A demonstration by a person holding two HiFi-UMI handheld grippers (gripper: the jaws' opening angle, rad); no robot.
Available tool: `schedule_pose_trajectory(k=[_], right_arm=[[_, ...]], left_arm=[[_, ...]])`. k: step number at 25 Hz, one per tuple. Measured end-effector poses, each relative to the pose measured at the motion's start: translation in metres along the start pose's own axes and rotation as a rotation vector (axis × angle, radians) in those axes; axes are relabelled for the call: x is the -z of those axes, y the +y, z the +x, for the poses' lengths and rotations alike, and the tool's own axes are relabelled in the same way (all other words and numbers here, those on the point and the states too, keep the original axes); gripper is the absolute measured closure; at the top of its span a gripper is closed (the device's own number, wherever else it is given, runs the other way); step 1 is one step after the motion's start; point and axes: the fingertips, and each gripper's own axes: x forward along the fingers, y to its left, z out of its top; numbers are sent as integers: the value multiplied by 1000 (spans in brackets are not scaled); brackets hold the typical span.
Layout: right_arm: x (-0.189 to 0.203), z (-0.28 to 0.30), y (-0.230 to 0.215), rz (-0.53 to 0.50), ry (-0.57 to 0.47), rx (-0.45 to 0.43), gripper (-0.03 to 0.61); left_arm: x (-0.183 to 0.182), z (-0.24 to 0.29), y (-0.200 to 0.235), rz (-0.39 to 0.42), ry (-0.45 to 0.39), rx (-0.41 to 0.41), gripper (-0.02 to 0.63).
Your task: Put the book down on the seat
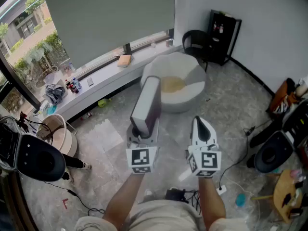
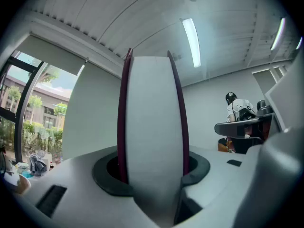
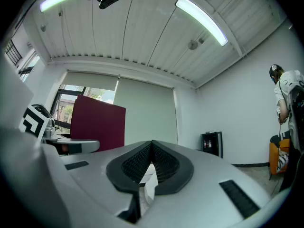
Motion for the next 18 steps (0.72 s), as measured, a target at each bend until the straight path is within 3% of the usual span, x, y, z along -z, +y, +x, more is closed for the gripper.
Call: schedule_pose_trajectory(k=[18], right_arm=[[16, 4, -88, 61, 11, 20, 577]], left_arm=[[-1, 43, -63, 7, -2, -21, 387]])
